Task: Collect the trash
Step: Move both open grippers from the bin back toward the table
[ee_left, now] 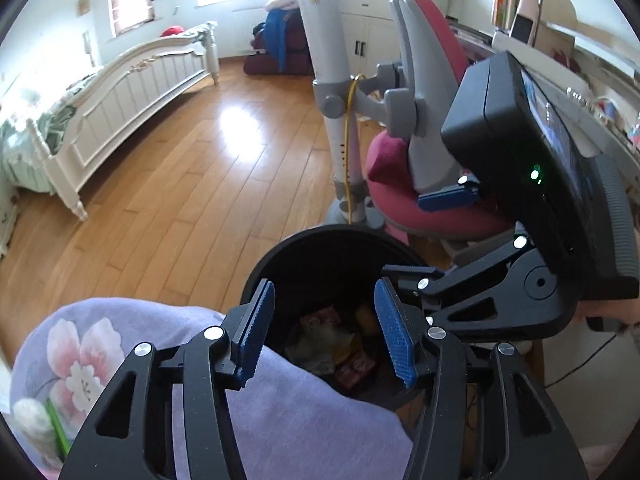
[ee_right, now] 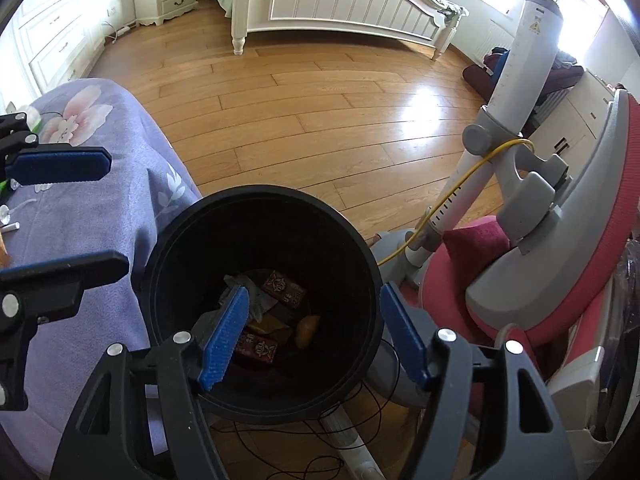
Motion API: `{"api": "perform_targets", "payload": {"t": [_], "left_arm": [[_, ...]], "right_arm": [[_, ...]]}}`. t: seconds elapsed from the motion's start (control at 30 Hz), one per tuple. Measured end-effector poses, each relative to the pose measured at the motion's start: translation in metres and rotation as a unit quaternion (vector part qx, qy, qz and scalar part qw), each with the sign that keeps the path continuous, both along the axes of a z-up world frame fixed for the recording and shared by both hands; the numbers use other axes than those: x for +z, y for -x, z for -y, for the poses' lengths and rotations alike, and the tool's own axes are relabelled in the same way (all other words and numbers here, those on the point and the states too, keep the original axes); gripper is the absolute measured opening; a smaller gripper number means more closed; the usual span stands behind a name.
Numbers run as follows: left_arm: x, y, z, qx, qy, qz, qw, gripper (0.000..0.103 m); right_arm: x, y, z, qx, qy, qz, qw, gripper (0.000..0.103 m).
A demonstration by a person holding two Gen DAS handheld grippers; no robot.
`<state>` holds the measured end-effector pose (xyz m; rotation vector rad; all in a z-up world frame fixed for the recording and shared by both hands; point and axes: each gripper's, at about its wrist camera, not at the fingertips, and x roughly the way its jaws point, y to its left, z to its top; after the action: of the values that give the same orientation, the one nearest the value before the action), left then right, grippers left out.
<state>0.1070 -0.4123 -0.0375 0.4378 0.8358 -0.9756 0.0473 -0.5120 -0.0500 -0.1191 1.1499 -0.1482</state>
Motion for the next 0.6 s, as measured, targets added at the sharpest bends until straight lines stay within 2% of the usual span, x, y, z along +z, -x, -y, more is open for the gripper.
{"api": "perform_targets", "payload": {"t": [0.2,0.37,0.6], "left_arm": [[0.006,0.006,-0.014,0.008,0.004,0.007,0.9999,0.053],[0.013,0.015,-0.041,0.028,0.004,0.022,0.9993,0.053],[0.020,0.032,-0.123,0.077,-0.007,0.045,0.9960,0.053]], "right_arm": [[0.006,0.000,-0.011,0.014,-0.001,0.002,1.000,0.068],[0.014,-0.003,-0.031,0.037,-0.011,0.013,0.999,0.068],[0.016,-0.012,-0.088,0.101,-0.026,0.017,0.994,0.068]]}}
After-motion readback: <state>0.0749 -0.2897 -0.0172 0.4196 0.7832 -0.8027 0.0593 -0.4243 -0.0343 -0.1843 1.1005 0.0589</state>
